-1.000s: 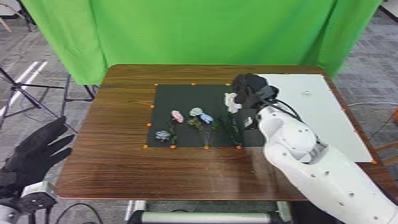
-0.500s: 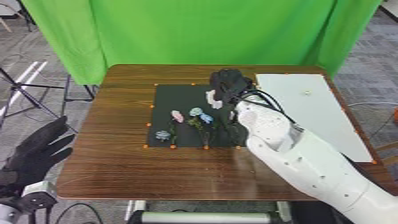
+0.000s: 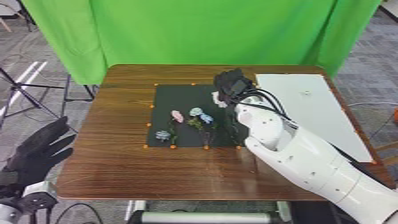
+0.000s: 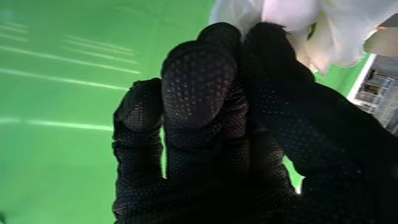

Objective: Arrange flowers

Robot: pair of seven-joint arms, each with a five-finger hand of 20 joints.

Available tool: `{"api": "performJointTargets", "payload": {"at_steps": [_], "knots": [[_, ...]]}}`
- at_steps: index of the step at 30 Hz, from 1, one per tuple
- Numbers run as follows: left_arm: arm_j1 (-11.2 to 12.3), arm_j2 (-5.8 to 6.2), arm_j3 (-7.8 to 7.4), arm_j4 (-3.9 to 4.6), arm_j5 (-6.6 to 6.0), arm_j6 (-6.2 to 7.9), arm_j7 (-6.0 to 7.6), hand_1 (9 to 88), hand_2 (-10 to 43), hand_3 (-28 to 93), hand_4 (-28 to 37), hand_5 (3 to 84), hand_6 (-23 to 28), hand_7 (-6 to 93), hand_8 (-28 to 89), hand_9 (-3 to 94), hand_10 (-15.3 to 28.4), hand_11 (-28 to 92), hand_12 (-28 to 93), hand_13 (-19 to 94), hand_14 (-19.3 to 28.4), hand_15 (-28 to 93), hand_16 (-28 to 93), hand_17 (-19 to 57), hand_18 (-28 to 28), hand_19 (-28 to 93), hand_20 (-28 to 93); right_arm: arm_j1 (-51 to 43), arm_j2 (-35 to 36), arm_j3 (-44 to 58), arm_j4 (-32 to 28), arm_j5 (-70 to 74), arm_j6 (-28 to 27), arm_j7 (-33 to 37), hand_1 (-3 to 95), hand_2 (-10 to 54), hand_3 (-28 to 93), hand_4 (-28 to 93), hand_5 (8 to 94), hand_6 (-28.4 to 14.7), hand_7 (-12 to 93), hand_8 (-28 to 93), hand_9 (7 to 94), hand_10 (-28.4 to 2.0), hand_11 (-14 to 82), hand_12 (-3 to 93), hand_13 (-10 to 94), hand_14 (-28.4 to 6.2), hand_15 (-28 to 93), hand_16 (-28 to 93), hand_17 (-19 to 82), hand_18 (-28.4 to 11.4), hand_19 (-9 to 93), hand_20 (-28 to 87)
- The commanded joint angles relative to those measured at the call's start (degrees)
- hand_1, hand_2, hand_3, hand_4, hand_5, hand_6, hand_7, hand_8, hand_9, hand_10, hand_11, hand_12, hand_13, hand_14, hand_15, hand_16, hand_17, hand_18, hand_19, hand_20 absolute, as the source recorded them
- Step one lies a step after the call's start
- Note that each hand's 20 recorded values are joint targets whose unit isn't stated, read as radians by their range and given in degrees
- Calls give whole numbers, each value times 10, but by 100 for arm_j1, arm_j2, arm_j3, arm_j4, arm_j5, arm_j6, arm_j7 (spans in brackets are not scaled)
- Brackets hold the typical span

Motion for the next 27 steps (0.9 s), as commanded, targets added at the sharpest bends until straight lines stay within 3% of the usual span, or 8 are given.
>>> {"api": "performJointTargets", "payload": {"at_steps": [1,14,21,27], "knots": [[45,-46,5,-2,27,-40,-45,249,9,703,-266,221,6,183,-99,177,90,110,186,135,120,187,62,-127,178,353,95,100,35,23,149,14,-280,7,535,-95,817,-282,675,22,542,-16,811,-57,233,541,782,0,494,409,315,-172,786,469],[22,-63,-7,0,40,-51,-66,249,11,701,-266,221,5,185,-99,177,90,110,187,135,119,186,63,-128,178,353,95,78,3,123,208,-74,-658,-2,505,-95,797,-283,650,41,466,-62,779,-48,172,495,725,7,473,423,265,-169,755,479],[24,-78,-18,-4,41,-51,-98,249,11,702,-266,221,4,189,-102,177,90,110,187,135,119,186,63,-128,178,353,95,78,8,172,157,-175,-808,-31,461,-95,798,-283,615,45,349,-88,737,-49,142,469,689,2,494,402,240,-173,748,493],[54,-69,-21,-6,29,-30,-85,250,11,703,-267,221,5,185,-100,177,90,111,186,135,120,186,62,-128,178,353,95,63,-11,342,43,-102,-1295,22,418,-95,836,-283,591,46,296,-162,675,-63,213,378,658,-4,506,380,220,-178,738,503]]}}
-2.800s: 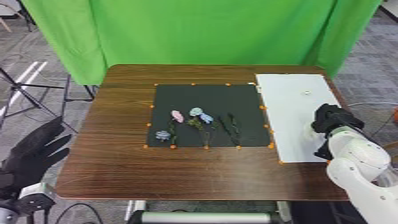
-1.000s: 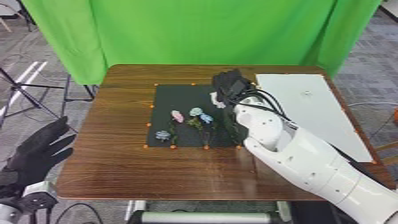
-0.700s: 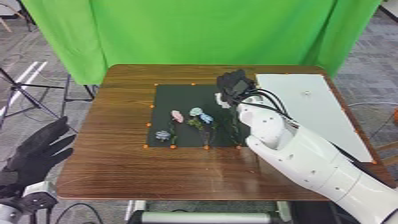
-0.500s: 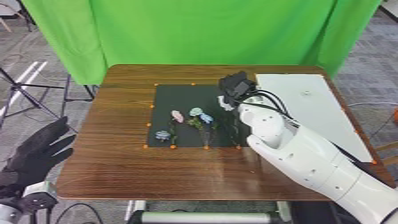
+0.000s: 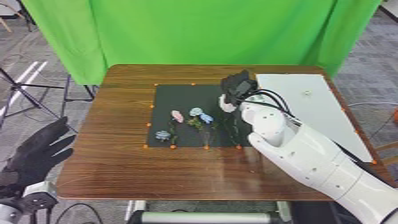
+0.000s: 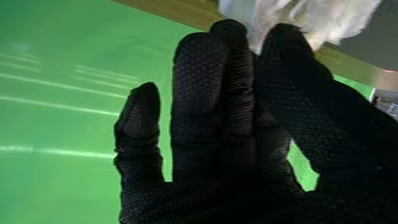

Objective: Arrange flowers

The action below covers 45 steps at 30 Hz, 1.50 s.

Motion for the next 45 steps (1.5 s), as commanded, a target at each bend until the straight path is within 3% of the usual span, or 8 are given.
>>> {"api": "performJointTargets", "payload": {"at_steps": [1,5,11,19,25,33,41,45], "knots": [[72,-46,-22,-9,18,-21,-48,250,11,702,-267,221,5,185,-100,177,90,111,186,135,120,187,63,-128,178,353,95,2,-14,254,-188,-63,-618,-19,413,-95,837,-283,583,45,300,-174,663,-66,227,358,653,-7,510,372,213,-180,736,505],[66,-61,-29,-9,18,-38,-66,250,13,700,-265,221,5,184,-99,177,90,111,186,135,119,188,62,-128,178,353,95,-33,-15,440,-303,63,-977,-48,380,-95,856,-283,553,35,291,-175,614,-80,284,258,626,-20,517,348,191,-187,729,512],[56,-72,-27,-12,22,-35,-53,250,12,701,-264,220,6,184,-99,177,90,112,186,134,120,188,62,-128,178,353,95,-85,137,658,-303,296,-1002,558,328,-95,892,-279,513,15,275,-161,569,-93,249,232,590,-48,540,266,175,-193,725,517],[72,-107,-25,-14,30,-28,-25,251,12,701,-265,220,6,184,-99,176,90,112,185,134,121,189,61,-128,178,354,95,-111,559,811,262,600,-643,1583,308,-91,917,-255,355,-38,254,-129,304,-168,212,255,274,-126,544,176,107,-194,701,484],[79,-120,-15,-19,30,-23,-31,251,12,702,-266,220,6,184,-99,176,90,112,186,135,120,189,61,-128,178,354,95,-229,718,975,539,725,-604,1755,303,-88,919,-235,268,-69,195,-89,211,-184,110,274,180,-164,268,212,36,-204,570,304],[18,-88,25,10,23,-93,-87,250,12,702,-266,220,6,184,-99,176,90,111,186,134,121,190,61,-128,178,354,95,-381,729,1351,857,1365,-763,1728,359,-73,927,-241,185,-93,146,-62,175,-176,33,256,228,-160,37,231,35,-195,504,180],[-7,-49,13,35,26,-110,-110,251,13,701,-265,220,6,183,-99,177,91,112,185,134,121,189,61,-128,178,354,95,-460,846,1489,1000,1543,-516,1732,399,-66,932,-255,178,-89,162,-75,195,-164,36,217,313,-134,67,165,65,-185,509,158],[-25,-31,20,49,21,-143,-133,251,13,701,-265,220,6,183,-98,176,90,113,185,134,121,188,61,-128,178,354,95,-488,898,1487,1068,1578,-250,1619,395,-76,932,-276,220,-65,211,-103,274,-148,83,194,417,-91,135,141,103,-170,552,180]]}}
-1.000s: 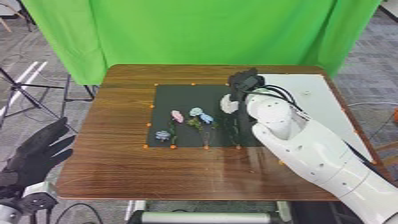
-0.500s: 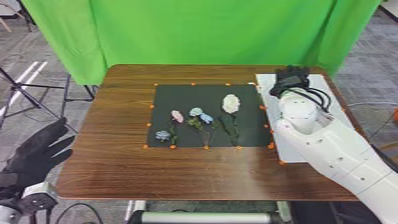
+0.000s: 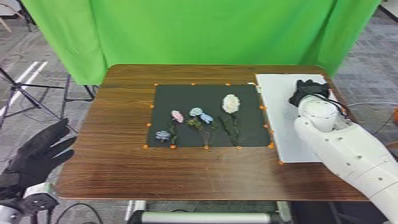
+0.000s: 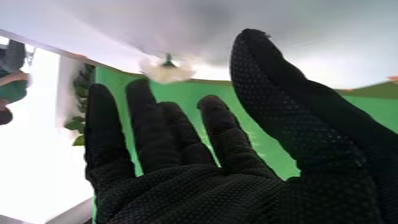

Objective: Arrange flowers

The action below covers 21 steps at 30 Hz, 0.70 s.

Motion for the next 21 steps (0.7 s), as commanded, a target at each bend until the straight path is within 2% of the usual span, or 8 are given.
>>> {"api": "performJointTargets", "payload": {"at_steps": [1,6,8,9,12,14,19,21], "knots": [[-3,34,0,44,16,-115,-73,250,13,701,-265,220,6,183,-99,176,91,113,185,134,121,189,61,-128,178,355,95,-48,180,-37,154,-55,532,-60,396,-77,930,-280,242,-54,242,-126,305,-142,105,181,455,-74,159,141,115,-165,571,192],[-18,64,6,57,5,-110,-83,250,13,701,-265,220,6,184,-99,177,91,113,185,134,121,190,61,-128,178,354,95,-164,230,-126,255,26,1425,-199,408,-85,911,-282,331,-34,285,-161,420,-120,173,164,587,-37,267,155,197,-144,686,253],[-12,64,2,63,8,-117,-72,250,13,702,-265,220,6,184,-99,177,91,114,185,134,121,190,61,-128,178,355,95,-199,257,-168,280,-20,1678,-311,450,-92,846,-282,429,-9,320,-177,528,-95,227,170,672,-5,254,260,241,-143,723,298],[-17,71,2,69,7,-122,-85,250,13,701,-266,220,6,184,-99,179,92,115,185,134,121,190,61,-128,178,355,95,-231,272,-176,273,-38,1726,-358,472,-94,817,-283,486,4,341,-186,588,-83,246,195,718,10,248,314,264,-143,742,325],[-44,86,6,102,5,-131,-82,250,13,703,-266,220,6,185,-99,180,92,117,184,134,121,191,60,-128,178,355,94,-263,295,-264,318,-128,2003,-445,518,-95,776,-283,598,16,463,-66,772,-59,145,392,809,25,248,386,326,-138,764,387],[-44,91,12,107,1,-137,-87,250,13,703,-266,221,6,185,-99,180,92,119,183,134,121,191,60,-128,178,356,95,-301,302,-268,325,-202,2115,-493,536,-95,768,-283,665,20,476,-32,830,-53,151,434,858,20,291,396,352,-145,779,415],[-49,114,3,103,-2,-141,-93,249,13,704,-266,222,7,184,-99,180,92,118,182,134,121,192,59,-128,178,356,94,-504,386,-168,158,-159,2399,-625,544,-95,791,-283,735,17,460,-35,881,-44,157,469,901,23,328,401,390,-155,797,438],[-41,114,-3,96,1,-152,-82,250,14,702,-266,222,7,184,-99,180,92,118,181,134,121,193,60,-127,178,355,94,-541,408,-195,128,-291,2809,-608,542,-95,804,-283,747,12,453,-36,888,-45,156,476,909,24,324,410,396,-158,799,443]]}}
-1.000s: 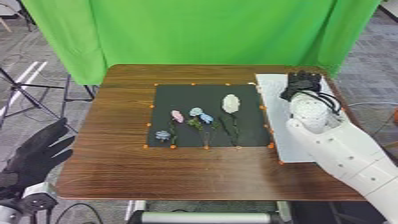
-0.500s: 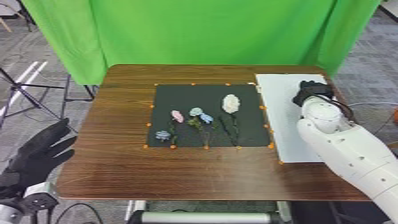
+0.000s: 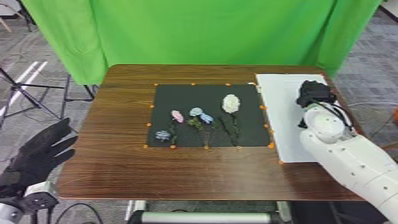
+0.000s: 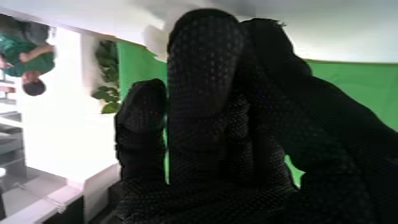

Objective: Arrange flowers

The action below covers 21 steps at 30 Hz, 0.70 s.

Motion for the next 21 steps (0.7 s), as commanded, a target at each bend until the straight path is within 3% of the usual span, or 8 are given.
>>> {"api": "performJointTargets", "payload": {"at_steps": [1,4,6,11,12,14,17,21], "knots": [[24,30,-14,13,4,-96,-62,251,13,702,-266,222,7,184,-99,180,92,118,181,134,121,193,59,-127,178,356,94,-291,164,18,-192,-353,965,-53,539,-95,811,-283,748,11,452,-31,889,-47,156,481,909,22,330,418,397,-159,799,446],[28,32,-16,20,6,-97,-54,251,13,703,-266,222,7,185,-99,180,92,118,181,135,120,192,59,-127,178,357,94,-296,202,-69,-233,-865,1524,178,527,-95,832,-283,719,13,488,-2,874,-49,176,512,893,17,361,430,377,-164,802,468],[45,22,-19,15,12,-93,-57,251,13,703,-266,222,7,185,-99,180,92,119,181,135,120,192,59,-127,178,357,93,-387,247,59,-481,-994,1285,278,508,-95,841,-282,681,21,535,25,855,-53,203,541,872,11,409,420,360,-170,807,487],[29,15,-2,23,15,-105,-53,250,13,703,-266,222,8,184,-99,180,92,118,181,135,120,191,59,-128,178,358,93,-376,241,111,-771,-973,683,593,337,-95,887,-268,483,6,622,32,477,-134,620,509,573,-81,772,310,259,-192,823,547],[24,17,5,27,17,-105,-50,251,13,702,-266,222,8,183,-99,180,93,118,181,135,120,191,59,-127,178,357,93,-373,248,124,-798,-921,479,586,293,-95,913,-252,428,-7,640,-144,379,-167,657,503,503,-103,809,295,235,-191,820,555],[32,4,5,24,16,-108,-49,250,13,702,-266,222,8,184,-99,180,92,118,181,135,121,191,59,-127,178,357,93,-397,185,334,-905,-681,-438,573,271,-95,924,-251,353,-17,594,-221,306,-187,608,456,421,-117,780,251,202,-192,797,554],[28,-7,11,24,25,-107,-43,250,13,703,-265,222,7,184,-99,180,92,118,181,135,121,191,59,-127,178,357,93,-331,67,674,-933,-15,-1802,549,258,-95,906,-255,292,-40,395,-154,292,-175,333,321,352,-116,535,184,139,-199,673,485],[58,-17,10,6,26,-69,-31,251,13,702,-267,222,7,185,-99,180,92,118,181,134,121,192,59,-127,178,357,92,-248,-5,735,-698,248,-1999,548,244,-90,889,-217,245,-70,150,-74,277,-162,32,221,332,-125,104,248,90,-202,507,323]]}}
